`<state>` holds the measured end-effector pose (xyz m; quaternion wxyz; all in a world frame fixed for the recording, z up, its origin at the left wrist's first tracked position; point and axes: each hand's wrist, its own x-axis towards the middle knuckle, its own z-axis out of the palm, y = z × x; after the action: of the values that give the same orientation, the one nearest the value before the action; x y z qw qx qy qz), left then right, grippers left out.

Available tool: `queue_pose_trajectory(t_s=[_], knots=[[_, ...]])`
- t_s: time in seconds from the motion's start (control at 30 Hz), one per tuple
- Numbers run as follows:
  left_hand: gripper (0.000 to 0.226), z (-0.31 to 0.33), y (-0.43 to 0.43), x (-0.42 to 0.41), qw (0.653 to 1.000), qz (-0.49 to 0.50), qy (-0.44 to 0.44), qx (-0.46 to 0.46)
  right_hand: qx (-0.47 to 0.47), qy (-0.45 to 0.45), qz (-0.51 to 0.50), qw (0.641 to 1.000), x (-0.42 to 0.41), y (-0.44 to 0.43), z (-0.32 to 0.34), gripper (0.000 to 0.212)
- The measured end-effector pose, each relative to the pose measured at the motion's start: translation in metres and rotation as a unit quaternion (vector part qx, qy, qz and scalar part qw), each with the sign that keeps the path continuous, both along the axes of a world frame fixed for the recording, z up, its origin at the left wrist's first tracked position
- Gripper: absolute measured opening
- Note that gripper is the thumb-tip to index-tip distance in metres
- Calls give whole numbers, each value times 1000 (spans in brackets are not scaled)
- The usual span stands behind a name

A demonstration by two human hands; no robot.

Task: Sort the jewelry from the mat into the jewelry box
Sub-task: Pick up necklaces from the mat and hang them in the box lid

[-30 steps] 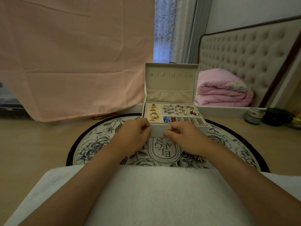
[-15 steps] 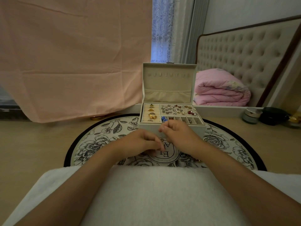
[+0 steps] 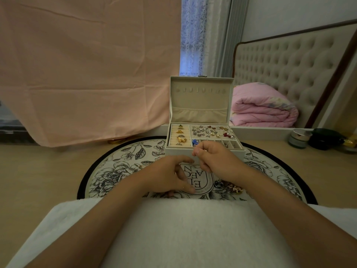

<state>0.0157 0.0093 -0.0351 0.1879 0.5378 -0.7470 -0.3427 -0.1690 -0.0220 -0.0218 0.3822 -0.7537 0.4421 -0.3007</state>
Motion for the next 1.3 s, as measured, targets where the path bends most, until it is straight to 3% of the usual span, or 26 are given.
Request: queue_pose_trajectory(t_s=[0.1, 0.27, 0.4, 0.47, 0.6, 0.8, 0.87, 0.97, 1.07, 1.13, 1.3], knots=[[91, -2, -3, 7, 999, 4, 14, -29, -75, 81, -30, 993, -6, -4, -4, 18], [98, -1, -3, 14, 999, 15, 29, -25, -79, 94, -35, 992, -8, -7, -8, 21], [99, 0, -3, 18, 998, 14, -22, -50, -90, 136, -32, 986, -9, -6, -9, 19], [88, 1, -5, 21, 996, 22, -59, -65, -107, 174, -30, 978, -10, -6, -9, 18], [41, 10, -7, 20, 985, 0, -146, -88, -101, 160, -14, 982, -10, -6, -8, 16], [53, 17, -6, 13, 967, -3, -234, -97, -85, 135, 5, 987, -10, -5, -3, 16], [44, 20, -4, 9, 972, 5, -208, -113, -76, 122, 12, 990, -10, -4, 1, 17], [19, 23, 1, 0, 992, 55, 1, -110, -71, 102, 18, 992, -11, -4, 7, 18], [41, 23, 7, -12, 982, 59, 177, -20, -75, 71, 15, 995, -9, -3, 13, 19], [44, 21, 7, -18, 979, 69, 191, -6, -81, 50, 11, 995, -7, -1, 17, 18], [13, 22, 6, -14, 981, 89, 169, -20, -60, -4, 3, 998, -11, -1, 25, 15]])
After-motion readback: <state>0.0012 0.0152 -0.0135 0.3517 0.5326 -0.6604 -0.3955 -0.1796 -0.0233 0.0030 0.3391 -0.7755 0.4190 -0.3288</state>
